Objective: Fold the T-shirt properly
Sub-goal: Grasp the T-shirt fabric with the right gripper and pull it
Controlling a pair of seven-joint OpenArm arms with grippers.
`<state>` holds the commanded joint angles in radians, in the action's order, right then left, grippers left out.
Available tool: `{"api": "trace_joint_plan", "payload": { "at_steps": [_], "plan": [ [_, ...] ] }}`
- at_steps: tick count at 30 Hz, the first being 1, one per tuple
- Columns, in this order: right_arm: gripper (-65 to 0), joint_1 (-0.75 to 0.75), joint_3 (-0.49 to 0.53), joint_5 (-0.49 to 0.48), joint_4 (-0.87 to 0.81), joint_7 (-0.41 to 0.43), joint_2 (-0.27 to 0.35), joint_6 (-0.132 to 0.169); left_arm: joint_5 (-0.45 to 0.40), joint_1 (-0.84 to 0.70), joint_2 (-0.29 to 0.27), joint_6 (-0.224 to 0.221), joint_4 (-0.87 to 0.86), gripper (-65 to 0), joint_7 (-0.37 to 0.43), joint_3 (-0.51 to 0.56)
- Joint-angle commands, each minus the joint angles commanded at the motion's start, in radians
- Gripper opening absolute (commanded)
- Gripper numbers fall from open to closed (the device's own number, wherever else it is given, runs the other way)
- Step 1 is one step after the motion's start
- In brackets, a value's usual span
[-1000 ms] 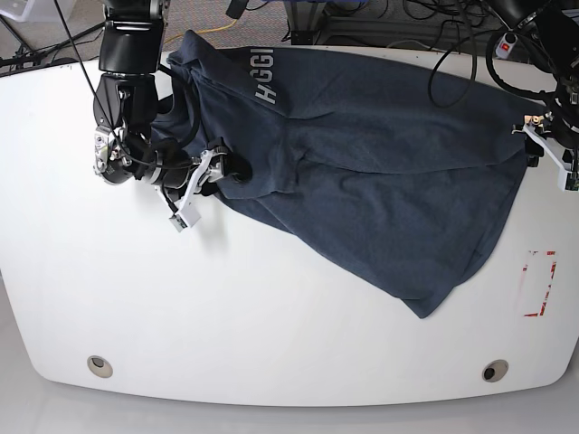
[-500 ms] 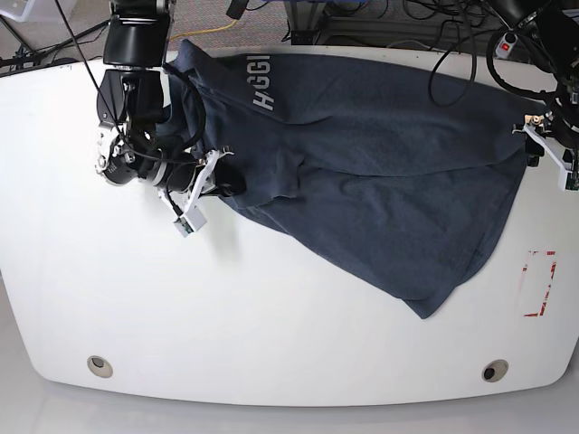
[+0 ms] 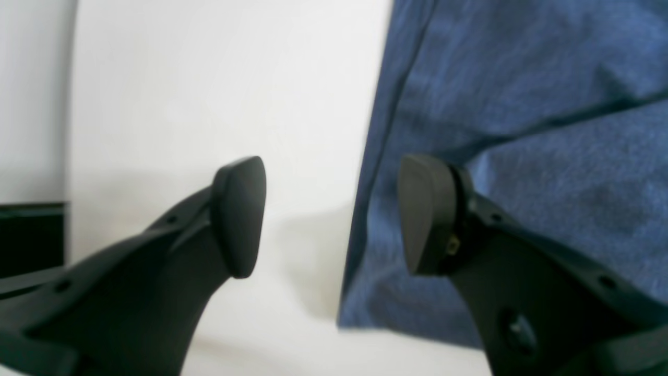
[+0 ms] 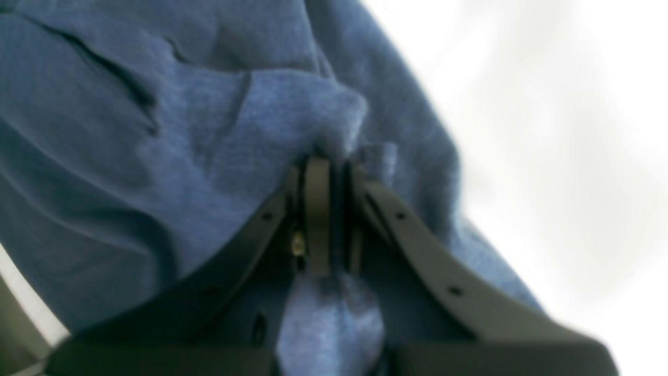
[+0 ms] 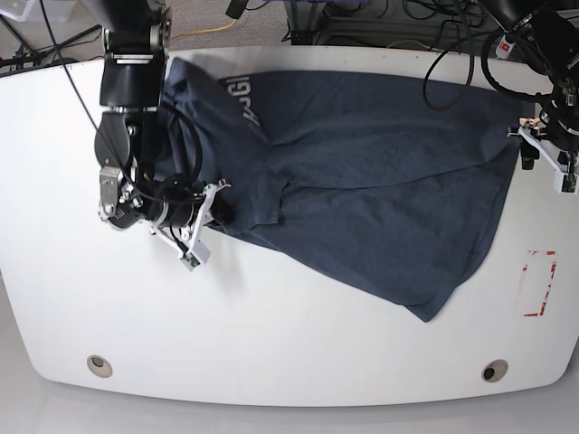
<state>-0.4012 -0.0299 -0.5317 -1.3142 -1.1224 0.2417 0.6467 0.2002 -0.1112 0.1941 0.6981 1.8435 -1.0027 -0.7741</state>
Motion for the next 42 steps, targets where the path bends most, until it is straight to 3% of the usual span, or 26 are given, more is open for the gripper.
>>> {"api": "trace_joint_plan", "payload": {
  "at_steps": [7,9,12,14,18,25,30,32,35,42],
  "plan": [
    [-61.2,-0.107,0.057,0.008,0.126,0.064,0.002,0.0,0.0,0.002,-0.002,0.0,0.0,-27.8,-0.017,0.0],
    [-56.0,-0.109,0.063,0.008,0.127,0.068,0.002,0.0,0.0,0.002,-0.002,0.0,0.0,-27.8,-0.017,0.0],
    [-43.0,-0.1,0.06,0.0,0.115,0.068,0.002,0.0,0.0,0.002,-0.002,0.0,0.0,-27.8,-0.017,0.0],
    [-40.4,-0.081,0.06,0.006,0.109,0.075,0.002,0.0,0.0,0.002,-0.002,0.0,0.0,-27.8,-0.017,0.0],
    [-39.6,-0.058,0.06,0.009,0.115,0.144,0.002,0.0,0.0,0.002,-0.002,0.0,0.0,-27.8,-0.017,0.0],
    [-40.9,-0.034,0.06,0.009,0.135,0.192,0.002,-0.005,0.0,0.002,-0.002,0.0,0.0,-27.8,-0.017,0.0],
    [-47.6,-0.032,0.06,0.011,0.135,0.203,0.021,-0.011,0.0,0.002,-0.002,0.0,0.0,-27.8,-0.017,-0.002],
    [-43.9,-0.037,0.06,0.011,0.135,0.207,0.026,-0.032,0.0,0.002,-0.002,0.0,0.0,-27.8,-0.017,-0.002],
    [-38.4,-0.035,0.06,0.011,0.137,0.241,0.031,-0.092,0.0,0.002,-0.002,0.0,0.0,-27.8,-0.017,-0.002],
    [-37.6,-0.034,0.061,0.011,0.143,0.285,0.041,-0.114,0.0,0.002,-0.002,0.0,0.0,-27.8,-0.015,0.0]
  ]
}}
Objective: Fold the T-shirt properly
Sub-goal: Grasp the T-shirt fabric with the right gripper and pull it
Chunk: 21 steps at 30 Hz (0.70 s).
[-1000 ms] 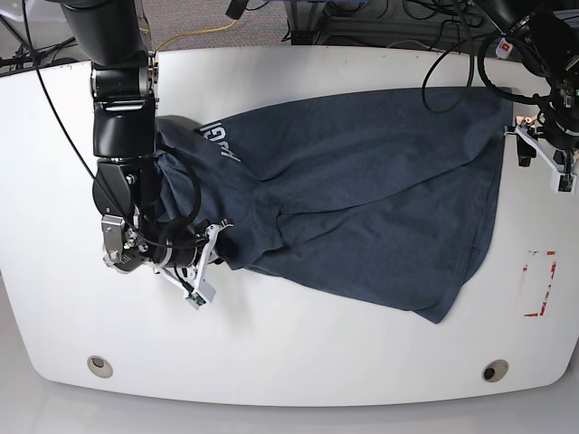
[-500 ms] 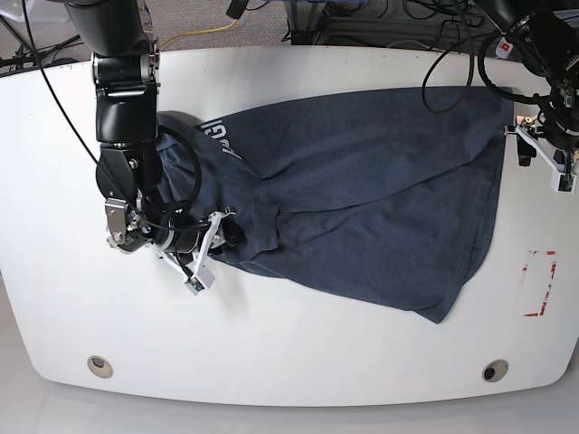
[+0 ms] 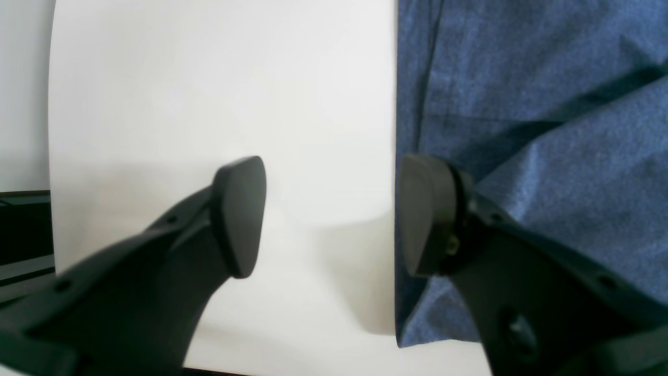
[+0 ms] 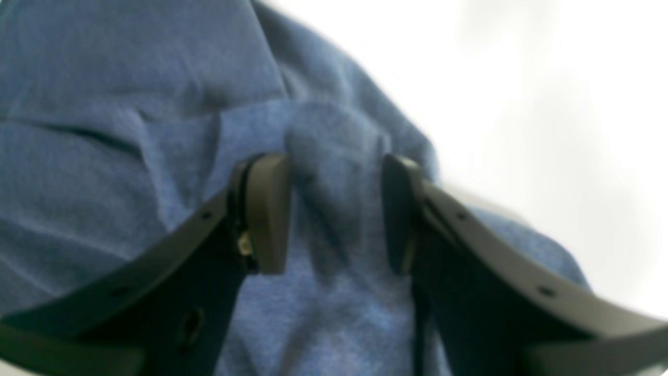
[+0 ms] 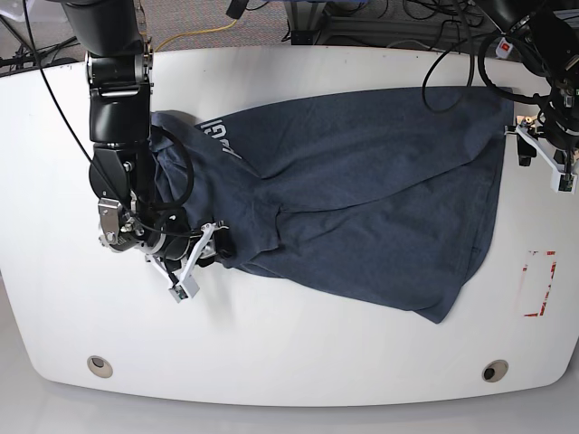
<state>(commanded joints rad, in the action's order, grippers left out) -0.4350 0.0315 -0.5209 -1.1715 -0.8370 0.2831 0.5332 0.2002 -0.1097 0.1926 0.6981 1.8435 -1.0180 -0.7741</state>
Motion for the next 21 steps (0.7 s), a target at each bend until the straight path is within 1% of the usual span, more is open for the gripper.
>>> {"api": "trace_joint_plan", "payload": {
  "at_steps": [3,6,7,10,14,15,17,18,19,21],
  "plan": [
    [-37.6,-0.002,-0.002,0.0,0.0,0.008,0.0,0.0,0.0,0.0,0.0,0.0,0.0,-27.8,0.0,0.0],
    [-38.0,-0.002,-0.002,0.0,0.0,0.041,0.0,0.0,0.0,0.002,0.0,0.0,0.0,-27.8,0.0,0.0],
    [-39.8,-0.002,-0.002,0.0,0.0,0.049,0.0,0.0,0.0,0.006,0.0,0.0,0.0,-27.8,0.0,0.0],
    [-48.8,0.0,0.002,0.0,0.0,0.06,-0.002,-0.002,0.0,0.014,0.0,0.0,-0.002,-27.8,-0.002,0.0],
    [-56.6,-0.003,0.002,0.002,0.002,0.06,-0.018,-0.002,0.0,0.014,0.0,0.0,-0.002,-27.8,-0.002,0.0],
    [-58.7,-0.003,0.003,0.006,0.011,0.06,-0.023,-0.003,0.0,0.014,0.0,0.0,-0.002,-27.8,-0.002,0.0],
    [-65.0,-0.008,0.0,0.043,0.044,0.06,-0.034,-0.002,0.0,0.014,0.0,0.0,-0.002,-27.8,-0.002,0.003],
    [-65.0,-0.014,0.0,0.061,0.052,0.063,-0.04,0.0,0.0,0.014,0.0,0.0,-0.002,-27.8,-0.002,0.012],
    [-65.0,-0.017,-0.002,0.078,0.055,0.072,-0.049,0.008,0.0,0.014,0.0,0.0,-0.002,-27.8,-0.002,0.026],
    [-65.0,-0.003,-0.002,0.092,0.025,0.083,-0.055,0.009,0.0,0.014,0.0,0.0,-0.002,-27.8,-0.002,0.044]
  ]
}}
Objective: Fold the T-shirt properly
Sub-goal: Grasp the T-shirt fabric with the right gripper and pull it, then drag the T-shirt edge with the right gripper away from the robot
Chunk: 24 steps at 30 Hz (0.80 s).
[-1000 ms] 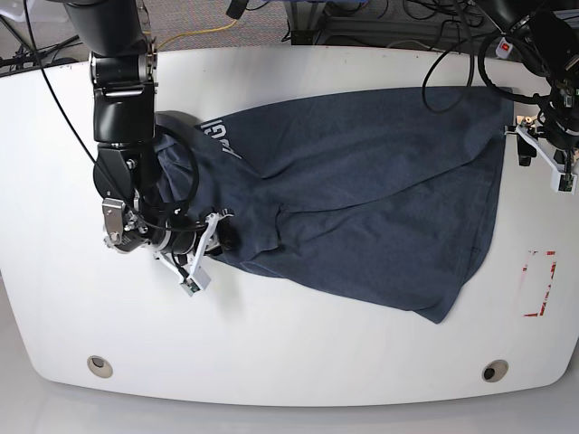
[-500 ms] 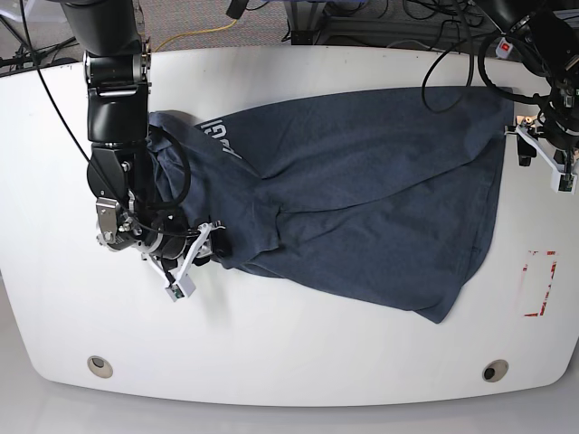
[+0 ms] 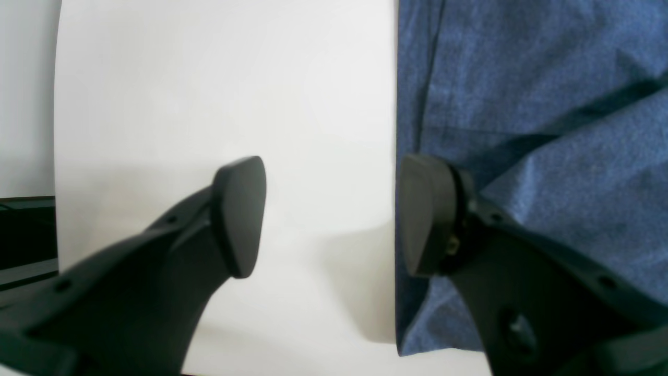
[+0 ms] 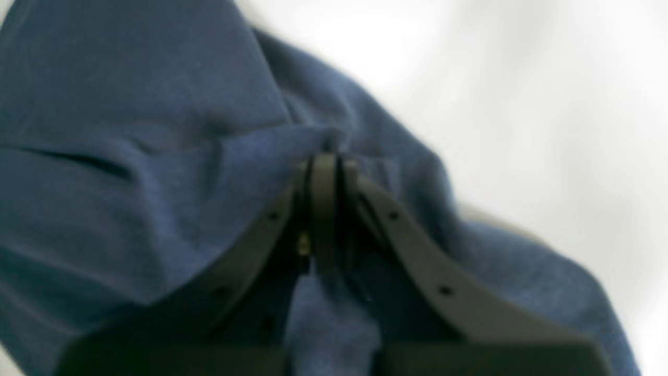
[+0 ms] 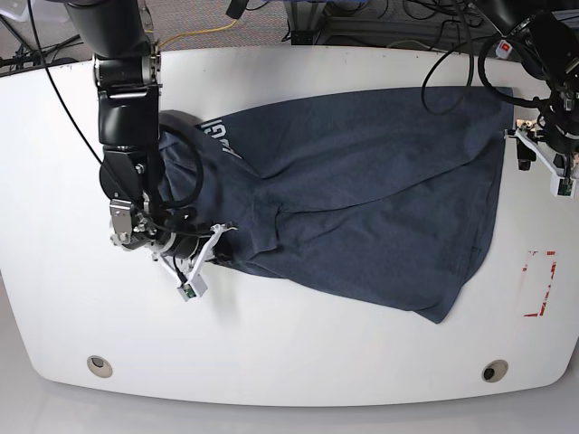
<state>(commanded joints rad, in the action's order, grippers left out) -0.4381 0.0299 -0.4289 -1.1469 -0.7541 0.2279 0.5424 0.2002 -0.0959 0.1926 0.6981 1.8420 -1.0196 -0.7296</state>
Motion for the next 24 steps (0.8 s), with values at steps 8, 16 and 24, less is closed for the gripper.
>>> {"api": "trace_joint_plan", "payload": {
  "at_steps": [8,16,24],
  "plan": [
    [-65.0,0.124,-0.089,-0.002,-0.397,-0.17,-0.011,-0.002,-0.002,0.0,0.0,0.0,0.0,-27.8,0.002,0.011],
    [-65.0,0.322,-0.255,-0.012,-0.713,-0.328,-0.044,0.13,0.0,0.006,0.0,0.0,0.0,-27.8,0.002,0.012],
    [-65.0,0.559,-0.442,-0.407,-0.836,-0.448,-0.034,0.156,0.0,0.026,0.0,0.0,0.002,-27.8,0.0,0.026]
  ]
}}
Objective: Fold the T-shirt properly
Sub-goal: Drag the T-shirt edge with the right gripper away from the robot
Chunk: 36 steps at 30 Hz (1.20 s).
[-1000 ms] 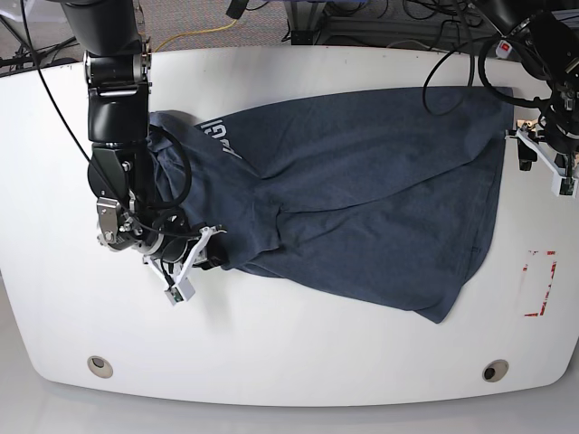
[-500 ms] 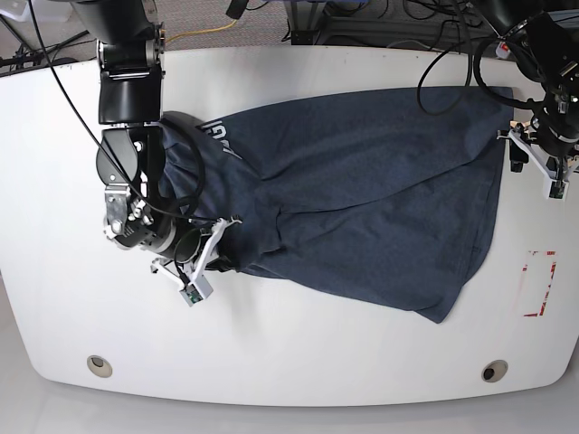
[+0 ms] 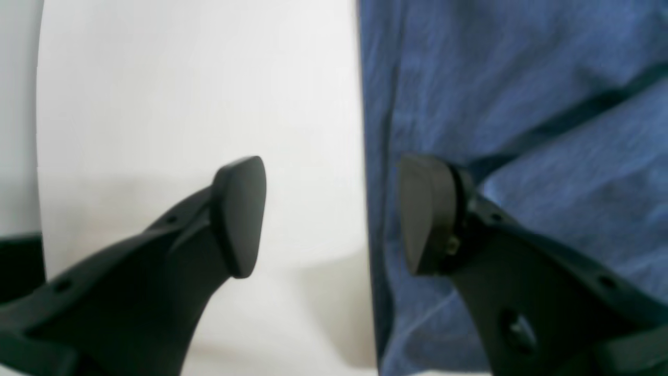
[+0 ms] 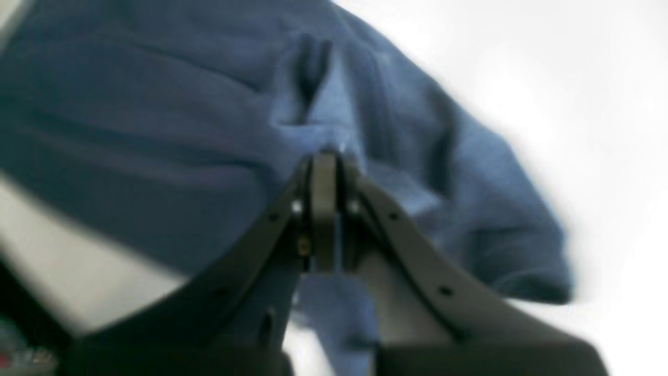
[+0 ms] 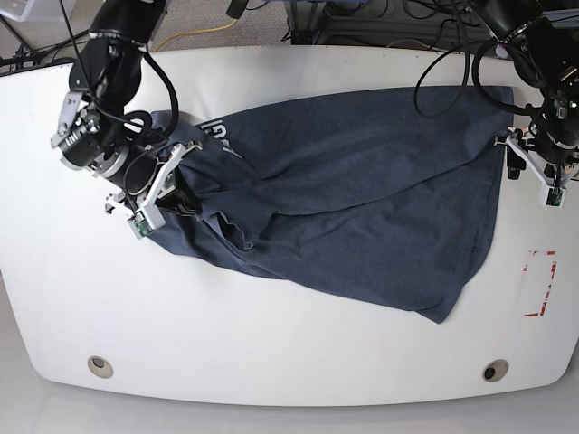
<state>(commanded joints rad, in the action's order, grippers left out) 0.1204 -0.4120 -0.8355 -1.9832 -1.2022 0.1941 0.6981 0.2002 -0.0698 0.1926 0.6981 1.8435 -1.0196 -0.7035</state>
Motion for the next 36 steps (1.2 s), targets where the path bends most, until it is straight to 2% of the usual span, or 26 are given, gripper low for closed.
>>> {"api": "trace_joint_plan", "payload": {
  "at_steps": [7,13,16,22,29,30,32,35,36],
  "plan": [
    [-65.0,0.216,-0.103,-0.269,-0.003,-0.048,0.052,0.0,0.0,0.002,0.0,0.0,0.0,-27.8,-0.002,0.032],
    [-65.0,0.404,-0.141,-0.485,-0.005,-0.057,0.118,0.0,0.0,0.002,0.0,0.0,0.0,-27.8,-0.002,0.034],
    [-65.0,0.47,-0.141,-0.514,-0.006,-0.058,0.144,0.0,0.0,0.0,0.0,0.0,0.0,-27.8,-0.002,0.034],
    [-65.0,0.543,-0.141,-0.514,-0.012,-0.112,0.189,0.0,0.0,0.0,0.0,0.0,0.0,-27.8,-0.002,0.034],
    [-65.0,0.634,-0.143,-0.508,-0.008,-0.124,0.255,0.0,0.0,0.0,0.003,0.0,0.0,-27.8,0.0,0.034],
    [-62.3,0.634,-0.144,-0.505,-0.005,-0.124,0.256,0.0,0.0,0.0,0.005,0.0,0.0,-27.8,0.0,0.034],
    [-52.6,0.628,-0.147,-0.493,-0.005,-0.123,0.258,0.0,0.0,0.0,0.005,0.0,0.0,-27.8,0.002,0.034],
    [-29.3,0.574,-0.15,-0.476,-0.005,-0.123,0.258,0.0,0.0,0.0,0.002,0.0,0.0,-27.8,0.002,0.034],
    [-24.1,0.56,-0.152,-0.465,-0.005,-0.12,0.255,0.0,0.0,0.0,0.002,0.0,0.0,-27.8,0.002,0.034]
  ]
}}
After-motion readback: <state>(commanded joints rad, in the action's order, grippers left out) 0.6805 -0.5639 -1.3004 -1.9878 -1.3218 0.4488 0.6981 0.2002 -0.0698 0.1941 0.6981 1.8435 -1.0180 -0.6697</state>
